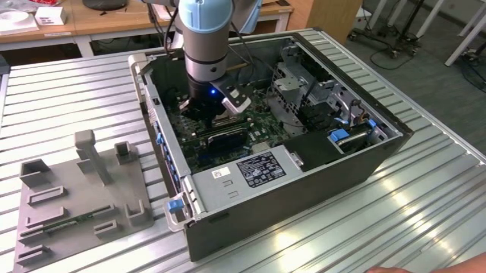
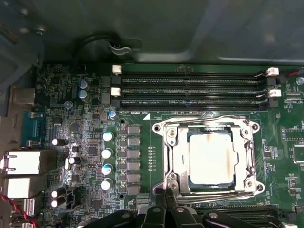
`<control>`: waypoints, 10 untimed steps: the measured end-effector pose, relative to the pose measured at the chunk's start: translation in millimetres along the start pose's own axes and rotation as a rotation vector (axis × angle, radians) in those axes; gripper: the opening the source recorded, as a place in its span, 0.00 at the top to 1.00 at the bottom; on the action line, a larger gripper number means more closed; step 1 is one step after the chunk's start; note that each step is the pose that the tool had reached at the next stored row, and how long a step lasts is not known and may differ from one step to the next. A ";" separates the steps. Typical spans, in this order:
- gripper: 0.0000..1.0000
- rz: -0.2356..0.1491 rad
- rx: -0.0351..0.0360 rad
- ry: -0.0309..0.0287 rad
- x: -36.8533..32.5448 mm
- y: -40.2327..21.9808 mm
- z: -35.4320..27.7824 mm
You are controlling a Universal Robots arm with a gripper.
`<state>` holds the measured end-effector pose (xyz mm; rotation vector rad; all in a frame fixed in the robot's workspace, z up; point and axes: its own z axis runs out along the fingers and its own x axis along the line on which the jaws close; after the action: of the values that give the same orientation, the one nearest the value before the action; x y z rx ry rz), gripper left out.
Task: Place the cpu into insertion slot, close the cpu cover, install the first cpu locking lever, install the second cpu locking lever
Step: 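Install the second cpu locking lever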
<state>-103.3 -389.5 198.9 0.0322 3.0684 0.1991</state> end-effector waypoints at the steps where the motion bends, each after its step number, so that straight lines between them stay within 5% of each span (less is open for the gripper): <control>1: 0.89 0.000 -0.0002 -0.0010 0.4 0.0 0.2; 10: 0.89 -0.001 -0.0006 -0.0091 4.0 -0.3 1.7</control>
<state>-107.2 -389.5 196.9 0.0312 3.0592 0.1992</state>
